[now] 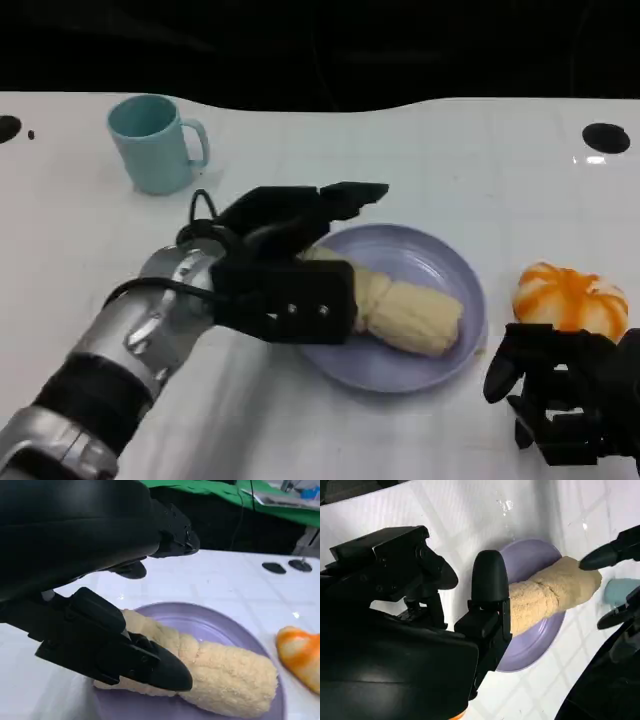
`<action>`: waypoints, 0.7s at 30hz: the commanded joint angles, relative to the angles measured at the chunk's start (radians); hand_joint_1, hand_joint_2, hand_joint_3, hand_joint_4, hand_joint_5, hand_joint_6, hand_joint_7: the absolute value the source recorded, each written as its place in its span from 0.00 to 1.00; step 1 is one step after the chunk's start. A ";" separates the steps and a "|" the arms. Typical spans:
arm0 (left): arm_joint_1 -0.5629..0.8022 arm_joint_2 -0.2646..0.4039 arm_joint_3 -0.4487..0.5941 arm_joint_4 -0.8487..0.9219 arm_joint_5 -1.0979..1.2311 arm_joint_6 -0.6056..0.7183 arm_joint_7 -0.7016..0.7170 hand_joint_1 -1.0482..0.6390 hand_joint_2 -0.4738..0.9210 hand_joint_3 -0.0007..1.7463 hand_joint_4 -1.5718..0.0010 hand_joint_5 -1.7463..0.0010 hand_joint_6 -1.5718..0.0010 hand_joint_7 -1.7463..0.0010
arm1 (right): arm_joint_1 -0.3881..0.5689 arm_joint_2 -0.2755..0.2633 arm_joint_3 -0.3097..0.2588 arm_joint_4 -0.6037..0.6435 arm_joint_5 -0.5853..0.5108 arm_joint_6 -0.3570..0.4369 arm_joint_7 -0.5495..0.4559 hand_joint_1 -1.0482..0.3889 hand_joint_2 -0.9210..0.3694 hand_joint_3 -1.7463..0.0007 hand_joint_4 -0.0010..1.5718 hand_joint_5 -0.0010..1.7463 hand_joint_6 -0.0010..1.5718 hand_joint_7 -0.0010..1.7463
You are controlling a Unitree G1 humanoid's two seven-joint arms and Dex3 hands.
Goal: Grasp the towel on the left side of the plate with the left hand and place it into the plate.
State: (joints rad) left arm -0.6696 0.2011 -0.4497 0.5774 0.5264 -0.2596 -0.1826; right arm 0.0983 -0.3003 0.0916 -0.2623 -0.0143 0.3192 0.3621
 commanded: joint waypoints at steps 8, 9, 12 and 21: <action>0.169 0.041 0.231 -0.110 -0.389 -0.028 -0.215 0.35 1.00 0.13 0.57 0.63 0.66 0.93 | 0.000 -0.018 -0.011 -0.027 0.002 0.023 0.002 0.80 0.15 0.48 0.40 0.96 0.41 0.85; 0.186 0.044 0.245 -0.126 -0.411 -0.019 -0.228 0.36 1.00 0.13 0.56 0.63 0.64 0.92 | 0.000 -0.018 -0.010 -0.029 0.001 0.024 0.002 0.80 0.15 0.48 0.40 0.96 0.41 0.85; 0.236 0.051 0.290 -0.174 -0.488 0.018 -0.271 0.40 1.00 0.12 0.55 0.60 0.57 0.90 | -0.001 -0.019 -0.007 -0.033 -0.002 0.026 0.001 0.80 0.15 0.48 0.40 0.95 0.40 0.84; 0.407 0.082 0.375 -0.344 -0.588 0.113 -0.308 0.57 0.81 0.43 0.54 0.31 0.38 0.78 | -0.018 -0.015 -0.007 -0.030 0.004 0.049 0.003 0.80 0.16 0.47 0.41 0.95 0.41 0.84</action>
State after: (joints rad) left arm -0.3225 0.2678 -0.0988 0.2987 -0.0374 -0.1914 -0.4912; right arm 0.0887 -0.3021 0.0924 -0.2897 -0.0135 0.3624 0.3631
